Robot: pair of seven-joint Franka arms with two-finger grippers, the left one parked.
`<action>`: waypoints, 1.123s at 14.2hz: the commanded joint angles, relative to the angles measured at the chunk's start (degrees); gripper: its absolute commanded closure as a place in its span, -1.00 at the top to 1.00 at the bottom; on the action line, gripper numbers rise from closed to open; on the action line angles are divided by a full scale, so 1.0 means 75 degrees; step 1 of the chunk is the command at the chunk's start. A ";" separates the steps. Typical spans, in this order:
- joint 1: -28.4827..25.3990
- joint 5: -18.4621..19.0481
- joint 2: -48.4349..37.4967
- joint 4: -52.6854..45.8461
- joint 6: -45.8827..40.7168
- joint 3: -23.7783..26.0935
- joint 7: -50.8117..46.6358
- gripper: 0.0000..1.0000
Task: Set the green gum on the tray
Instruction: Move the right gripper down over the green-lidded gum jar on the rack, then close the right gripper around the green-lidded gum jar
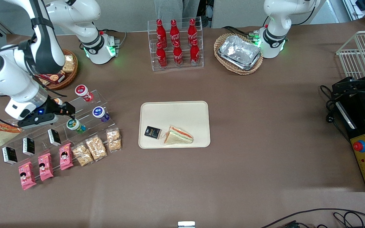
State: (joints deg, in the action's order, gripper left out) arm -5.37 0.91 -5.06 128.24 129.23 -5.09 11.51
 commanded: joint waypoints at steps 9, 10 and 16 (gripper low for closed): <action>0.0154 -0.0016 0.1096 0.0890 0.2373 -0.0083 0.0129 1.00; 0.0154 -0.0016 0.1155 0.0937 0.2455 -0.0083 0.0129 1.00; 0.0165 -0.0004 0.1132 0.1135 0.2597 -0.0142 0.0316 0.98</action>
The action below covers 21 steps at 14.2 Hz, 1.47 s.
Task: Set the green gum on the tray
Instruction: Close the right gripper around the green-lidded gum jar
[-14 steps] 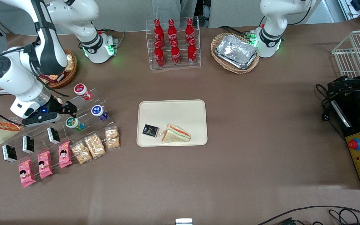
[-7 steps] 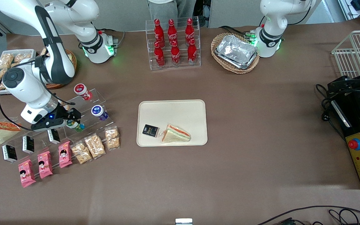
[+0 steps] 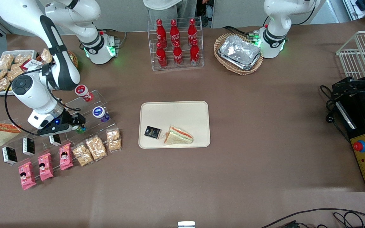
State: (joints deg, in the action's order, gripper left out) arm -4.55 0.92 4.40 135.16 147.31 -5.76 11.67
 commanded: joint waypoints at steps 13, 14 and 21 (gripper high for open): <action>0.0032 -0.0029 -0.0129 0.0132 0.0117 -0.0204 0.0460 -0.22; 0.0009 -0.0029 -0.0187 -0.0042 0.0012 -0.0204 0.0472 -0.21; -0.0061 -0.0123 -0.0223 -0.3041 -0.4391 -0.0122 0.0355 -0.19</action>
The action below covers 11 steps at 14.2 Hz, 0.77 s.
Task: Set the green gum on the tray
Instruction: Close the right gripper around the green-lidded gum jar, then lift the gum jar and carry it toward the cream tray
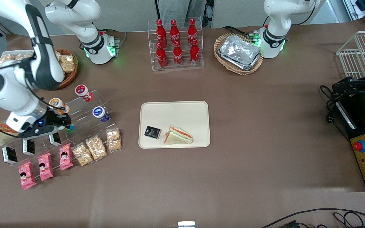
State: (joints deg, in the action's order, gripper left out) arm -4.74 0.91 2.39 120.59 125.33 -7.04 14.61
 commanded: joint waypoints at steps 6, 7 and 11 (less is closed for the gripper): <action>-0.0678 -0.0133 -0.0049 -0.3455 -0.4755 0.0072 -0.1089 -0.19; -0.0900 -0.0133 -0.0130 -0.3585 -0.4897 0.0060 -0.1521 -0.18; -0.1756 -0.0775 -0.0283 -0.3586 -0.4957 0.0072 -0.3676 -0.18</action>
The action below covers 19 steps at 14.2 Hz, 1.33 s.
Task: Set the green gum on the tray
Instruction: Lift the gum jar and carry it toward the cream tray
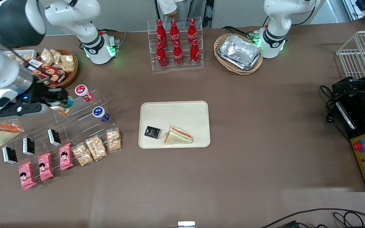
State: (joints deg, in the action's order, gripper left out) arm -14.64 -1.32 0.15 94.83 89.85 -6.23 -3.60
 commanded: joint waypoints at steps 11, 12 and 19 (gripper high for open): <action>-0.2933 -0.0538 0.0295 0.3605 0.5145 -0.0013 -0.5215 -0.16; -0.3039 -0.0538 0.0389 0.4005 0.5756 -0.0013 -0.5273 -0.16; -0.3636 -0.0480 0.1571 0.4852 0.7939 -0.0036 -0.5951 -0.16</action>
State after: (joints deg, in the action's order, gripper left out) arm -38.87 -4.43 8.94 129.82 143.69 -5.78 -44.72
